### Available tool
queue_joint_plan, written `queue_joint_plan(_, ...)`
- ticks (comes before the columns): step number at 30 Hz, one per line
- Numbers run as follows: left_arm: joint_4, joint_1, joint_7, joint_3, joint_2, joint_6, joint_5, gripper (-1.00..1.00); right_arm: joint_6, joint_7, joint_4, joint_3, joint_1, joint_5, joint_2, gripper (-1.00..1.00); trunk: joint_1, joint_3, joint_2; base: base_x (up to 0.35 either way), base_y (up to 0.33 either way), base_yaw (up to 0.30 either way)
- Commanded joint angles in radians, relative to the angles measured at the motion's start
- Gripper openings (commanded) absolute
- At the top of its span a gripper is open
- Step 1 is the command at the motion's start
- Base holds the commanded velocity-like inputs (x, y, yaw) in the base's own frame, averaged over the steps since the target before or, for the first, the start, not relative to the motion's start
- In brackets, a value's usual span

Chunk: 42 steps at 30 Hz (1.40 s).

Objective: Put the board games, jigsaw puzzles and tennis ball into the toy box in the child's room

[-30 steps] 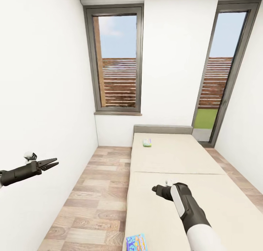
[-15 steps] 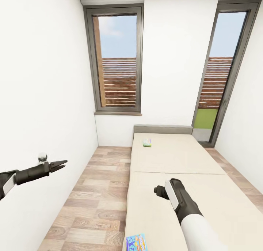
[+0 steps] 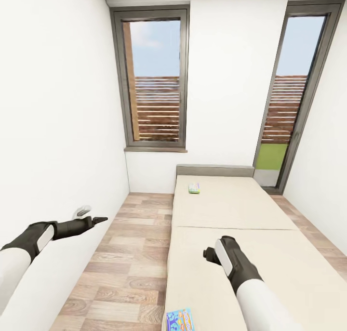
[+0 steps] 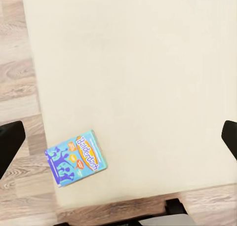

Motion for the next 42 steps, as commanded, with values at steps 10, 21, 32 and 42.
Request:
queue_joint_plan(10,-0.003,0.0,0.15,0.004,-0.042,0.005,-0.012,1.0,-0.025,-0.01,0.003,0.043,-0.001,-0.02,0.001,1.0,0.0,0.0,-0.001,0.0,0.0,0.0)
queue_joint_plan(21,-0.003,0.0,0.161,-0.009,-0.048,0.001,-0.015,1.0,-0.026,-0.011,0.005,0.047,-0.001,-0.022,0.001,1.0,0.0,-0.002,-0.001,0.0,0.0,0.0)
queue_joint_plan(32,-0.003,0.0,0.234,-0.119,-0.09,-0.002,-0.022,1.0,-0.027,-0.01,0.019,0.048,-0.001,-0.016,0.001,1.0,0.0,-0.018,-0.001,0.0,0.0,0.0)
queue_joint_plan(42,-0.003,0.0,0.342,-0.131,-0.115,-0.002,-0.021,1.0,-0.029,-0.009,0.038,0.048,-0.002,-0.013,0.001,1.0,0.0,-0.035,-0.001,0.0,0.0,0.0)
